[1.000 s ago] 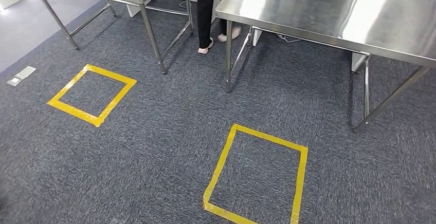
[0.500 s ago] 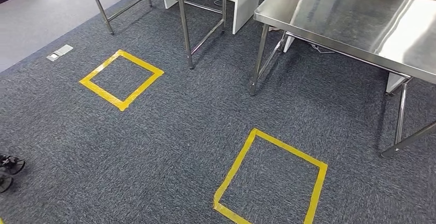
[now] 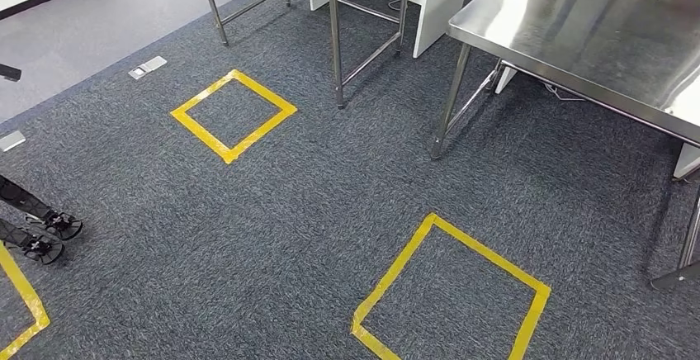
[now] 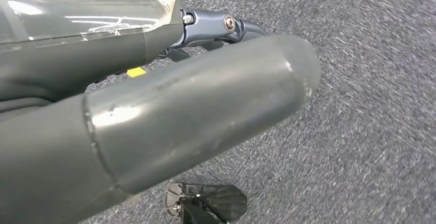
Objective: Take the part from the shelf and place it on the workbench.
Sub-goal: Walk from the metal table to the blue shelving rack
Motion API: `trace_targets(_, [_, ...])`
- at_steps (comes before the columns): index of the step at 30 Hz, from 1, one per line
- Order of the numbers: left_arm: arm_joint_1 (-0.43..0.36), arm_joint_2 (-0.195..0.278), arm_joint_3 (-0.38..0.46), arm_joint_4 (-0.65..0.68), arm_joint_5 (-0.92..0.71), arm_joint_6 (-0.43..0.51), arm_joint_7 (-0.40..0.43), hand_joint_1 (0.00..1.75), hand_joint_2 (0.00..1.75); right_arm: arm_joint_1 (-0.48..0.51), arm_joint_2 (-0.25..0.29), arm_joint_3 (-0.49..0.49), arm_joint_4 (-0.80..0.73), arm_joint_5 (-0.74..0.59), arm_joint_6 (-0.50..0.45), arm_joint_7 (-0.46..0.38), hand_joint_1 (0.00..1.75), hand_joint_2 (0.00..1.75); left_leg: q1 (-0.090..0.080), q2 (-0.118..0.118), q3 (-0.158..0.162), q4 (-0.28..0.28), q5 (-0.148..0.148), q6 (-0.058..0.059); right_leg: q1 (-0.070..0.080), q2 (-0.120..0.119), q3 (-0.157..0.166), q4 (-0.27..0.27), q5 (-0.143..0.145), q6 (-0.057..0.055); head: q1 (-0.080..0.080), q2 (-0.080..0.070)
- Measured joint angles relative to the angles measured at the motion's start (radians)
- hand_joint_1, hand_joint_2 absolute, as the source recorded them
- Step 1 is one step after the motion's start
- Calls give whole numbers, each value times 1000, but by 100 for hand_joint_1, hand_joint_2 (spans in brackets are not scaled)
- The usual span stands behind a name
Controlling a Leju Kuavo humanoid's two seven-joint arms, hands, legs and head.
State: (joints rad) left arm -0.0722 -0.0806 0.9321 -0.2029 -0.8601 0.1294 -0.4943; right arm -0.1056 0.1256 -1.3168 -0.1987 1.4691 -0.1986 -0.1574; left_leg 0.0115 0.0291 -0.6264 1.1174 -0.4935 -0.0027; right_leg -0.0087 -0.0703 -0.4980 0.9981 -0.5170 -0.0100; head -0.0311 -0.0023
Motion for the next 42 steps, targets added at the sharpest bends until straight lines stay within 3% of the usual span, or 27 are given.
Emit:
trace_targets(2, [-3, 1, 0, 0, 0, 1, 0, 0, 0, -2, 2, 1, 0, 0, 0, -4, 0, 0, -7, 25, 43, -82, 24, 11, 7, -15, 2, 1, -5, 7, 2, 0])
trace_targets(3, [-4, 2, 0, 0, 0, 1, 0, 0, 0, -3, 2, 2, 0, 0, 0, -6, 0, 0, -11, 27, 46, -93, 24, 16, 10, -23, 3, 0, -6, 11, 3, 0])
trace_targets(5, [-3, 2, 1, 0, -1, 1, 0, 0, 0, -6, 3, 2, 0, 0, 0, -12, 0, 0, -13, 4, 45, -101, 31, 28, 11, -33, 3, 0, -9, 21, 3, 0])
trace_targets(7, [-5, 1, 1, 0, -4, 0, 0, 0, 0, -8, 2, 3, 0, -2, 0, -16, 0, 0, -10, -16, 50, -114, 41, 42, 8, -1, -13, 37, -33, 27, 5, 0])
trace_targets(9, [-11, 1, 1, 0, -8, -2, 1, 0, 0, -7, 2, 3, 0, -3, 0, -19, 0, 0, -8, -34, 50, -119, 46, 51, 4, 46, -65, 143, -81, 23, 9, 0])
trace_targets(11, [-15, 1, 1, 0, -10, -4, 2, 0, 0, -3, 3, 3, 0, -4, 0, -19, 0, 0, -8, -57, 48, -119, 48, 53, 1, 60, -126, 260, -119, 23, 11, 0])
trace_targets(12, [-15, 1, 1, 0, -11, -4, 3, 0, 0, -2, 3, 3, 0, -4, 0, -19, 0, 0, -8, -71, 47, -119, 48, 53, 0, 62, -139, 282, -119, 29, 11, 0])
trace_targets(13, [-15, 1, 1, 0, -11, -5, 4, 0, 0, -2, 3, 3, 1, -4, 0, -19, 0, 0, -8, -84, 48, -118, 49, 51, -2, 65, -130, 259, -101, 38, 11, 0])
trace_targets(14, [-14, 0, 1, 0, -11, -5, 5, 0, 0, -2, 3, 3, 1, -5, 0, -19, 0, 0, -8, -96, 48, -117, 50, 50, -5, 71, -104, 201, -71, 48, 11, 0])
trace_targets(16, [-15, -1, 1, 0, -11, -5, 6, 0, 0, -3, 3, 3, 1, -5, 0, -19, 0, 0, -9, -120, 47, -113, 50, 43, -12, 109, -46, 66, -16, 57, 11, 0])
trace_targets(18, [-15, -1, 1, 0, -11, -5, 6, 0, 0, -3, 2, 3, 1, -4, 0, -19, 0, 0, -11, -137, 42, -109, 50, 31, -11, 131, -24, 7, 2, 49, 10, 0])
trace_targets(20, [-14, 0, 1, 0, -11, -5, 6, 0, 0, -4, 3, 3, 1, -3, 0, -20, 0, 0, -6, -151, 35, -109, 53, 19, -9, 112, -20, 4, 7, 32, 9, 0])
trace_targets(21, [-13, 0, 1, 0, -11, -5, 7, 0, 0, -5, 4, 3, 1, -2, -1, -20, 0, 0, -4, -143, 30, -103, 49, 14, -10, 103, -16, 2, 10, 25, 9, 0])
trace_targets(23, [-13, 0, 1, 1, -10, -5, 10, 0, 0, -5, 7, 5, 1, 3, -3, -20, 0, 0, -2, -97, 1, -42, 10, 7, -14, 81, -12, -2, 15, 11, 5, 0])
trace_targets(25, [-14, -1, 2, 1, -4, -4, 13, 0, 0, -2, 8, 9, 1, 6, -4, -21, 0, 0, 0, -52, -59, 85, -55, -1, -7, 55, -11, -2, 13, 2, 1, 0])
trace_targets(27, [-12, -2, 5, 1, 1, -2, 13, 0, 0, -2, 8, 14, 1, 9, -3, -20, 0, 0, 4, -39, -102, 170, -80, -6, -2, 29, -10, -2, 10, -1, 1, 0])
trace_targets(29, [-9, -2, 9, 1, 3, -1, 14, 0, 0, -6, 8, 19, 1, 13, -2, -20, 0, 0, 7, -28, -75, 118, -37, -8, -1, 7, -8, -2, 7, -3, 1, 0])
trace_targets(31, [-12, -2, 12, 1, 3, -1, 14, 0, 0, -12, 8, 24, 1, 17, 0, -18, 0, 0, 7, 10, -3, -12, 18, -4, 3, -12, -5, -1, 2, 2, 0, 0])
trace_targets(33, [-19, -4, 14, 1, 3, -3, 15, 0, 0, -17, 9, 28, 1, 21, 1, -17, 0, 0, 1, 35, 35, -85, 35, 5, 10, -30, -5, 0, -5, 12, 4, 0])
trace_targets(35, [-23, -4, 15, 1, 2, -5, 17, 0, 0, -22, 10, 32, 1, 23, 1, -17, 0, 0, -6, 17, 35, -92, 34, 16, 13, -48, 2, -2, -9, 23, 9, 0])
trace_targets(37, [-23, -6, 16, 1, 1, -7, 21, 0, 0, -25, 11, 38, 1, 23, 0, -17, 0, 0, -7, -3, 39, -102, 41, 31, 10, -26, 1, 17, -24, 30, 9, 0])
trace_targets(38, [-25, -6, 16, 1, 1, -8, 23, 0, 0, -25, 11, 41, 1, 23, -1, -17, 0, 0, -5, -12, 41, -108, 46, 39, 7, 0, -13, 51, -43, 30, 9, 0])
trace_targets(40, [-29, -7, 17, 1, 0, -8, 27, 0, 0, -20, 11, 44, 1, 23, -3, -17, 0, 0, -3, -35, 40, -111, 51, 48, 2, 49, -75, 176, -101, 23, 10, 0])
trace_targets(42, [-30, -6, 17, 1, 0, -8, 31, 0, 0, -14, 11, 45, 1, 22, -3, -16, 0, 0, -3, -62, 38, -110, 52, 49, -1, 63, -134, 286, -134, 26, 10, 0])
